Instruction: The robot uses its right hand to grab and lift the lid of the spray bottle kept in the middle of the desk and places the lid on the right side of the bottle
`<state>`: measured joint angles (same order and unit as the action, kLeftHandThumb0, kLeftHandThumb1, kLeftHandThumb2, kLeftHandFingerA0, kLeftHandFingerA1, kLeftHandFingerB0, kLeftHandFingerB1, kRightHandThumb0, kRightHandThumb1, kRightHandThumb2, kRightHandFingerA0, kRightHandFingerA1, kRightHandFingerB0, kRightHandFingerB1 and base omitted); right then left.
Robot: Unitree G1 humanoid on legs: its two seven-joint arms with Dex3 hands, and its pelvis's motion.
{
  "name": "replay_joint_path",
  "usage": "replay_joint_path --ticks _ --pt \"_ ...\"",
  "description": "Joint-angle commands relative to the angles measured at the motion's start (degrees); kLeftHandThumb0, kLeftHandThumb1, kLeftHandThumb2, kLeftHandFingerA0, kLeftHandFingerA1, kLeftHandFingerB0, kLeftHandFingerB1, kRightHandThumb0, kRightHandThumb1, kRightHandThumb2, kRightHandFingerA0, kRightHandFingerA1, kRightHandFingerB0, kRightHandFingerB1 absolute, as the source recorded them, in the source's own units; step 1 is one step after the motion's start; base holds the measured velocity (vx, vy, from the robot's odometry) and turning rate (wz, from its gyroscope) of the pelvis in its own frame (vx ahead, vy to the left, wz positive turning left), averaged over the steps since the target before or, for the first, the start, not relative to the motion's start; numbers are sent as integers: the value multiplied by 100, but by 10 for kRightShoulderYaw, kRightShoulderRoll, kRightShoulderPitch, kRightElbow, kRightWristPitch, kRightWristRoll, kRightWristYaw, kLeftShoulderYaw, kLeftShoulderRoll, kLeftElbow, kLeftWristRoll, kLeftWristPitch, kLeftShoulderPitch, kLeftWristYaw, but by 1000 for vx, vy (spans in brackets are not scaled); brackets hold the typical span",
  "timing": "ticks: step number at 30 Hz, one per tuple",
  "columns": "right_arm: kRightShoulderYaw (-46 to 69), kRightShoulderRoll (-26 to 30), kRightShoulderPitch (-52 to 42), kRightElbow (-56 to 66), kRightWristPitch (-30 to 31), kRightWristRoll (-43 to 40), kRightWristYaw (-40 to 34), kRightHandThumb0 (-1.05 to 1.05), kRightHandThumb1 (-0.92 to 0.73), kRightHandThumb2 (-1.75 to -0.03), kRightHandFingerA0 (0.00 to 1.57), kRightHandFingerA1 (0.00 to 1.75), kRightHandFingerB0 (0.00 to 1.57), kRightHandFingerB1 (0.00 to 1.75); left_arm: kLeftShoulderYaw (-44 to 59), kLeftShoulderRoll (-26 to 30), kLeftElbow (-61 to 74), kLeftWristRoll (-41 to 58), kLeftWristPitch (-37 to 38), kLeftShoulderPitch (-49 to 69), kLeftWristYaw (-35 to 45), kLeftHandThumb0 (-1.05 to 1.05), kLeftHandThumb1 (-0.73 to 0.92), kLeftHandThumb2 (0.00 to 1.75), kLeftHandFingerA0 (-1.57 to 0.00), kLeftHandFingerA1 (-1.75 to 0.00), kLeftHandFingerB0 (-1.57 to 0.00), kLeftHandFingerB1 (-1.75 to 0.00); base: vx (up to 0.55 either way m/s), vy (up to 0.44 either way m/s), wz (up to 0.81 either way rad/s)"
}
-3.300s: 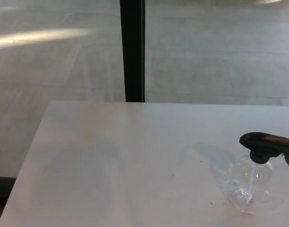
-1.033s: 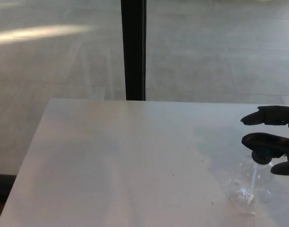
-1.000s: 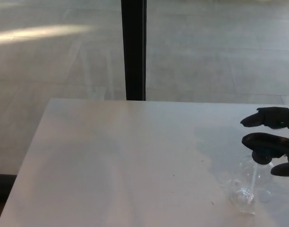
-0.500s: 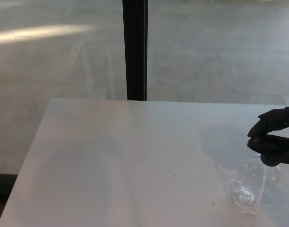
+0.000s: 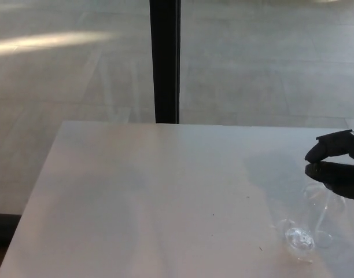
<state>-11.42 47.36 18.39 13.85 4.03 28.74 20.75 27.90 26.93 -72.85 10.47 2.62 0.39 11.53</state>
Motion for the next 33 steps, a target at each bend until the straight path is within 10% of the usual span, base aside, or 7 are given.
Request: replay_joint_path --ticks 1,10,14,17,19,21,33 --pt "14 -22 -22 -22 -50 27 -59 -27 -70 -60 83 172 90 84 4 4 -2 11 4 1 -7 -67 66 60 -67 -62 -43 -43 0 0 0" --pt "104 -96 25 -21 -13 -84 -23 -15 -69 -97 85 175 70 150 0 8 1 9 2 4 -4 -68 53 93 -58 -68 -35 -54 0 0 0" --pt "143 -112 58 -25 4 -120 -8 -16 -57 -111 117 139 86 118 2 7 -3 12 2 5 -7 -67 67 60 -67 -64 -41 -43 0 0 0" --pt "168 -104 94 -37 21 -147 18 -11 -66 -100 80 175 66 151 -2 8 -5 9 5 7 -4 -68 54 93 -60 -69 -37 -55 0 0 0" --pt "190 -100 119 -53 20 -174 28 -14 -59 -110 113 142 83 120 0 8 -5 11 6 8 2 -70 54 93 -58 -69 -33 -54 0 0 0" --pt "205 -95 147 -64 38 -190 38 -3 -57 -96 82 174 67 145 1 8 -5 12 4 8 -5 -69 53 93 -61 -69 -35 -54 0 0 0" --pt "314 -59 292 -150 151 -246 28 -7 -53 -112 92 164 85 133 -2 8 -5 15 2 7 -7 -69 54 93 -61 -69 -36 -55 0 0 0"
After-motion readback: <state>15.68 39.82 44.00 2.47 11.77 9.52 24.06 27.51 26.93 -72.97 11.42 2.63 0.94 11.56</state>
